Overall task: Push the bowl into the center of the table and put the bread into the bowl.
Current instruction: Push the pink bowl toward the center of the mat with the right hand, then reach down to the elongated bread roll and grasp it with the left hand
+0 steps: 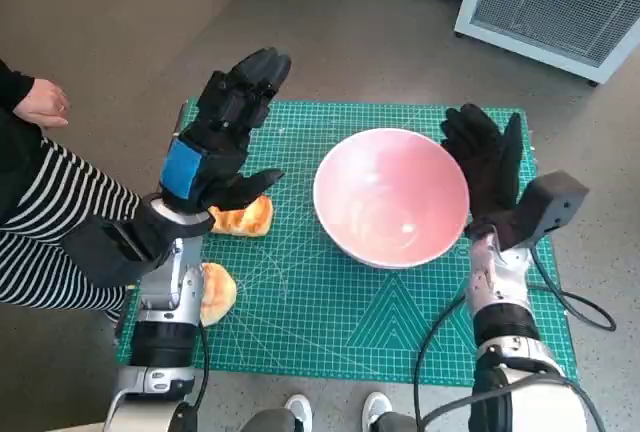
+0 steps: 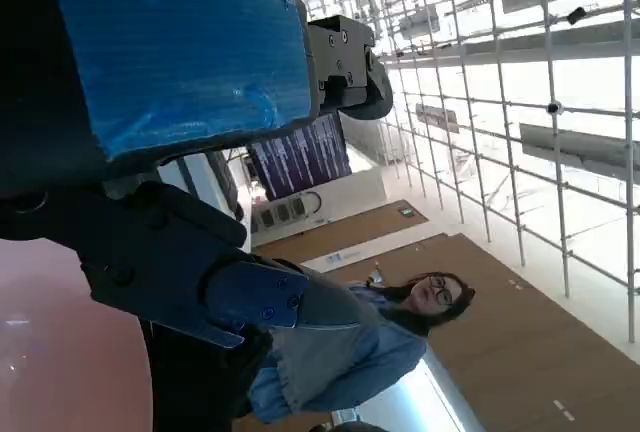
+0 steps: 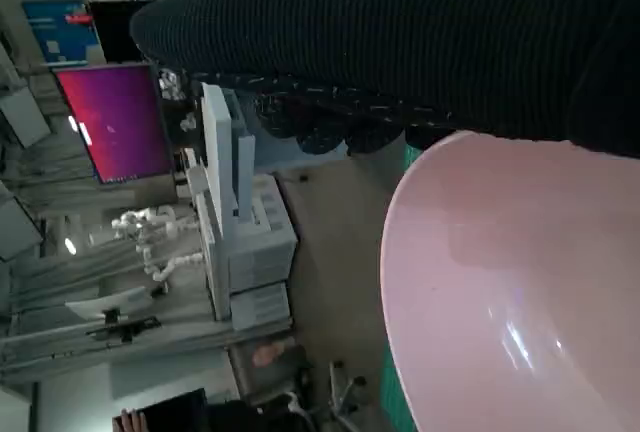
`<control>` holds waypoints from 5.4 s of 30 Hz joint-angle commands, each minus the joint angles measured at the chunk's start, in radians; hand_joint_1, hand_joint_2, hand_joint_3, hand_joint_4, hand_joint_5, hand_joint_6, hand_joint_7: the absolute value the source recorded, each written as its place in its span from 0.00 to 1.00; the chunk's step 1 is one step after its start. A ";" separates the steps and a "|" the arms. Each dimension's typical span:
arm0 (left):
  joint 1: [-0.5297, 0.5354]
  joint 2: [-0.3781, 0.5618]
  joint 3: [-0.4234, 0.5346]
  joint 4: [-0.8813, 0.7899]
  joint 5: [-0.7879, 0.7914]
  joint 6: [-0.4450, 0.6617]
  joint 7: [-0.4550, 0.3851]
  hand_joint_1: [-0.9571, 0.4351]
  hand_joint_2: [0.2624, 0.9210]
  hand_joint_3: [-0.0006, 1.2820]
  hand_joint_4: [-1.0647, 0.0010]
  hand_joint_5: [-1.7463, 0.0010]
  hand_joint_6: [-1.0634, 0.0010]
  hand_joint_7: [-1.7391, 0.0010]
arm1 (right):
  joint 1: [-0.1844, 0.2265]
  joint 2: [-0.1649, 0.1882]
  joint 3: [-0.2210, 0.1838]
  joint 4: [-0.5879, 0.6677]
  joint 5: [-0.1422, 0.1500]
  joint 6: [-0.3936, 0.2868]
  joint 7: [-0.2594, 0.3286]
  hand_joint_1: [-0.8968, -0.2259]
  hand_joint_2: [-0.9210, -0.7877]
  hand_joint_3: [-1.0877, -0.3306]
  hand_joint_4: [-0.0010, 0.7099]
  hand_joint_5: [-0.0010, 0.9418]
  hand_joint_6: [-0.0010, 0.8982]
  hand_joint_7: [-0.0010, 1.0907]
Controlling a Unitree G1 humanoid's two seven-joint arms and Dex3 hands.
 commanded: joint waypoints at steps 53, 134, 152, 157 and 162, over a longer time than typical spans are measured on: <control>-0.048 0.009 -0.022 -0.074 -0.014 0.002 -0.022 0.23 1.00 0.13 0.91 0.95 1.00 0.68 | 0.354 -0.064 0.167 -1.068 0.045 0.026 0.141 0.27 0.00 0.55 0.19 0.02 0.09 0.37; -0.151 0.530 -0.412 0.044 0.794 0.465 -0.084 0.61 0.72 0.00 0.88 1.00 0.71 1.00 | 0.418 -0.086 0.179 -1.120 0.084 0.055 0.153 0.30 0.00 0.57 0.21 0.00 0.07 0.41; -0.210 0.454 -0.523 0.296 0.898 0.439 -0.020 0.59 0.74 0.00 0.80 0.99 0.68 0.99 | 0.439 -0.087 0.171 -1.169 0.077 0.088 0.139 0.30 0.00 0.57 0.21 0.00 0.07 0.41; -0.237 0.438 -0.550 0.399 0.929 0.413 0.036 0.62 0.80 0.01 0.62 0.97 0.47 0.94 | 0.443 -0.087 0.171 -1.174 0.073 0.088 0.138 0.30 0.00 0.57 0.21 0.00 0.07 0.40; -0.253 0.442 -0.559 0.470 0.940 0.368 0.082 0.67 0.93 0.05 0.44 0.67 0.44 0.51 | 0.443 -0.087 0.171 -1.174 0.074 0.091 0.138 0.31 0.00 0.57 0.21 0.00 0.07 0.40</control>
